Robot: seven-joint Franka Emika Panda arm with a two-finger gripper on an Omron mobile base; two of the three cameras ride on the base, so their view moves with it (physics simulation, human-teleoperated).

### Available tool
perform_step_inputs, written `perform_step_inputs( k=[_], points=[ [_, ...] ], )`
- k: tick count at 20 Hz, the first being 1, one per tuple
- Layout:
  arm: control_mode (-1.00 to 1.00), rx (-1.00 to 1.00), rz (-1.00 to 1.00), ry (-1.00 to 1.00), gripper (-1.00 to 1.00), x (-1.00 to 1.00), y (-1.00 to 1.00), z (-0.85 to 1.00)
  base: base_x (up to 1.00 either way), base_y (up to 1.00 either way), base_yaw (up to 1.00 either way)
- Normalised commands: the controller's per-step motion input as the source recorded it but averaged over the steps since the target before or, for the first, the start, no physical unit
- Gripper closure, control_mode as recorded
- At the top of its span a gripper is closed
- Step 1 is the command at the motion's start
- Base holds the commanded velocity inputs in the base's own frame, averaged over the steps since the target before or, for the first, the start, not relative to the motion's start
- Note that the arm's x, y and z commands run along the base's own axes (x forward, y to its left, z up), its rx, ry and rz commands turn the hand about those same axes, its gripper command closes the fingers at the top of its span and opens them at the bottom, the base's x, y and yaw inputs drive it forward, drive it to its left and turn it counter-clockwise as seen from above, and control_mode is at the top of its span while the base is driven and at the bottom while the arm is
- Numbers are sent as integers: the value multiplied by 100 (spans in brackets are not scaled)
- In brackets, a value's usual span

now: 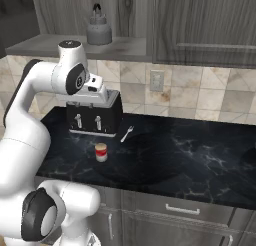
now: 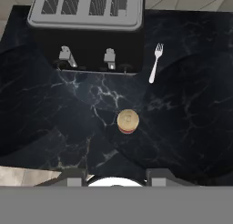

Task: Pick the canned food and bar from the counter and place them in the cabinets closest to them.

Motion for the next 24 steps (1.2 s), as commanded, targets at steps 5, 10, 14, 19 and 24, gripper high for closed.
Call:
perform_step_inputs(
  k=[5, 10, 14, 19, 24],
  points=[
    [-100, 0, 0, 0, -100, 0, 0, 0, 0, 0, 0],
    [-100, 0, 0, 0, -100, 0, 0, 0, 0, 0, 0],
    [-100, 0, 0, 0, -100, 0, 0, -2, 0, 0, 0],
    [-100, 0, 0, 4, -100, 0, 0, -16, 0, 0, 0],
    [-100, 0, 0, 5, -100, 0, 0, -19, 0, 0, 0]
  ],
)
